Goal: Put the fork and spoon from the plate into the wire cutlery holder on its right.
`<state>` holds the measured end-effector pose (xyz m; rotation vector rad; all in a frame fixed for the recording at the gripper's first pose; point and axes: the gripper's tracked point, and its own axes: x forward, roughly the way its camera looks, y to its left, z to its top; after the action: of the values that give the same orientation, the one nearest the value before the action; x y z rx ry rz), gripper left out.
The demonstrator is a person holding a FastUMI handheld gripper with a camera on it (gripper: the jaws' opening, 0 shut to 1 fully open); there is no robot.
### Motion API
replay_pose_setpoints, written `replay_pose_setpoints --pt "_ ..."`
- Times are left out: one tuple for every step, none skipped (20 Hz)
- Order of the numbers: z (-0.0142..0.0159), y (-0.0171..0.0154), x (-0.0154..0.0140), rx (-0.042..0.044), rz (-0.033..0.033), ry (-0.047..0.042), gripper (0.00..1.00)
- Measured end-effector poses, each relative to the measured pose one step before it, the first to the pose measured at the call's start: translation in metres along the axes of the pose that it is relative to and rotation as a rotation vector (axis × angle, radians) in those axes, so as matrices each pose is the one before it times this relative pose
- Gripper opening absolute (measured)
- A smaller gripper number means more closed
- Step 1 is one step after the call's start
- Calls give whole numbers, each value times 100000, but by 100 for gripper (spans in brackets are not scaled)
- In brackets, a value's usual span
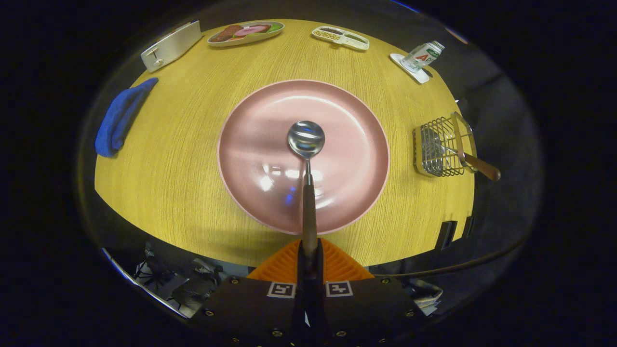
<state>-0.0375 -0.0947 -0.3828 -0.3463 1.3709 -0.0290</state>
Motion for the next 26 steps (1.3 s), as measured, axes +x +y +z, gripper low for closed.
replay_pose_setpoints --pt "298 -212 -421 -118 -645 -875 8" --pt "355 -247 -395 -68 -827 -895 9" --pt "282 -301 -450 -95 -1020 -608 8" --pt "323 -321 -416 -266 -1057 -684 8" --pt "290 -338 -419 -181 -1132 -630 8" --pt "250 -274 -373 -210 -1033 -690 8" --pt "244 -331 -396 -118 -842 -479 8" --pt "223 -374 -303 -293 -893 -522 8" --pt "320 -393 -406 -87 -1035 -476 8" --pt "220 -446 -350 461 -924 -445 8" --pt "338 -450 -509 904 -770 -667 8" --pt "375 -526 -322 980 -674 -973 9" --pt "413 -609 -476 933 -872 -952 9" --pt "311 -688 -466 849 -1153 -885 9" --pt "388 -712 -485 1016 -1106 -763 9" --pt "305 -737 -382 1031 -1017 -708 8" --pt "386 -842 -438 1131 -1217 -836 8" --pt "327 -875 -436 1142 -1354 -817 8" --pt "335 -927 -468 1364 -1453 -640 8" --pt "287 -946 -328 1397 -1457 -660 8" --pt "307 -869 -379 1429 -1170 -589 8" --pt "336 -754 -193 1276 -804 -692 8" --pt "333 -760 -168 1296 -677 -589 8" --pt "178 -665 -123 1101 -623 -293 8" --pt "84 -685 -56 1169 -566 66 8" --pt "143 -657 -8 1170 -657 86 8"
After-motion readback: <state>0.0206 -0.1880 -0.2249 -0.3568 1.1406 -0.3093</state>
